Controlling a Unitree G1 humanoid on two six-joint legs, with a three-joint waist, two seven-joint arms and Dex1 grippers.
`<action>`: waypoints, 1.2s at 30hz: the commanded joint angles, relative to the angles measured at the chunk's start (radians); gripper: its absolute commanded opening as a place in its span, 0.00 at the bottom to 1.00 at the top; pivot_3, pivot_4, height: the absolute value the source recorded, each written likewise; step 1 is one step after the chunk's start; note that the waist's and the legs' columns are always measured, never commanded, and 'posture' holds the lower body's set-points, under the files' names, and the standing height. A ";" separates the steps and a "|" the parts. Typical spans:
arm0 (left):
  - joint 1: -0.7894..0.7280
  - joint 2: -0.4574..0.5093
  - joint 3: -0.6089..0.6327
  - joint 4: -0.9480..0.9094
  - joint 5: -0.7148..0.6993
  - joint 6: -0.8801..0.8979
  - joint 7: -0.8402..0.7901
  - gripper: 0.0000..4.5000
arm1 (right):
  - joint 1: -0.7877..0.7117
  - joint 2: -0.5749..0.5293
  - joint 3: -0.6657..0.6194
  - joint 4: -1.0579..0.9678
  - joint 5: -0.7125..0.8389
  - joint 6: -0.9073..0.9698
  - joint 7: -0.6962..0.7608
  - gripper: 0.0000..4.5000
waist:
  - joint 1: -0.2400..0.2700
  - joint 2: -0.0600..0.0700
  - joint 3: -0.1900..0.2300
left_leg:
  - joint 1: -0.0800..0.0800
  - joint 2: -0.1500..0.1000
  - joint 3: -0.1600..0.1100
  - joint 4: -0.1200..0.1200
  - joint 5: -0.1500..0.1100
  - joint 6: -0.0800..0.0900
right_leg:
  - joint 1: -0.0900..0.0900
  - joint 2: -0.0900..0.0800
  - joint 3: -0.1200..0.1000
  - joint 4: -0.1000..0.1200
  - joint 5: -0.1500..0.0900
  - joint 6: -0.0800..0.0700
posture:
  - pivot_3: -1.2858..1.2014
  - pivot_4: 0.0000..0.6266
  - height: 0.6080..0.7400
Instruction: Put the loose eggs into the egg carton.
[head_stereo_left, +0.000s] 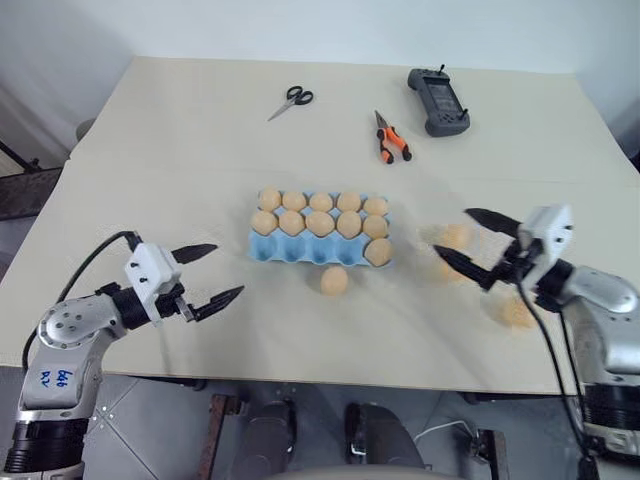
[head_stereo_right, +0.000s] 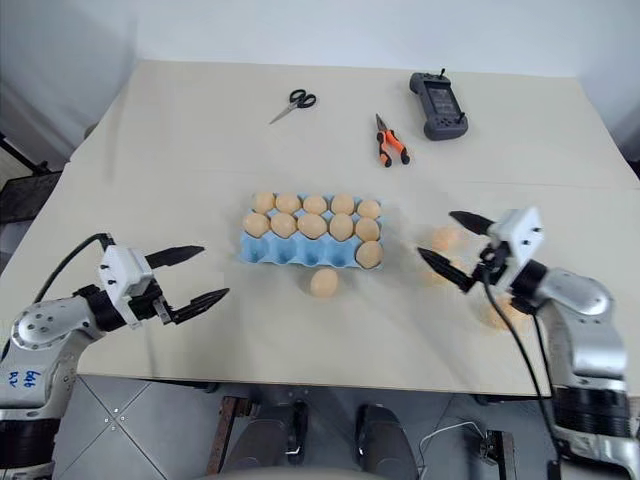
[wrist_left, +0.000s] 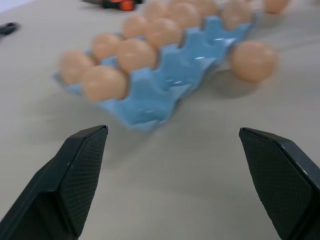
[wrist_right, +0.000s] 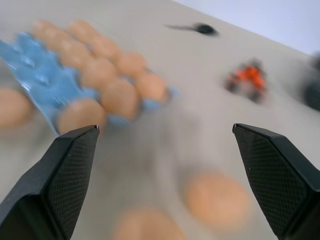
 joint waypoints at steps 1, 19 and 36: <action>-0.057 -0.022 -0.069 0.014 0.013 -0.022 -0.036 1.00 | 0.138 -0.040 -0.150 -0.044 0.034 0.004 -0.006 1.00 | 0.005 0.001 -0.001 | 0.000 0.000 0.000 0.000 0.000 0.000 | 0.000 0.000 0.000 0.000 0.000 0.000 | 0.52 0.24 1.00; -0.151 -0.066 -0.171 0.052 -0.005 -0.028 -0.113 1.00 | 0.304 -0.049 -0.163 0.073 0.026 0.019 0.055 1.00 | -0.012 0.002 -0.001 | 0.009 0.000 0.008 0.001 0.001 0.002 | 0.004 0.000 0.009 0.006 0.001 0.001 | 0.52 0.24 1.00; -0.164 -0.124 -0.216 0.019 0.011 -0.110 -0.150 1.00 | 0.123 -0.080 -0.028 0.393 -0.056 -0.127 0.173 0.55 | -0.012 0.001 -0.001 | 0.010 0.000 0.009 0.002 0.001 0.003 | 0.004 0.001 0.010 0.006 0.001 0.002 | 0.52 0.24 1.00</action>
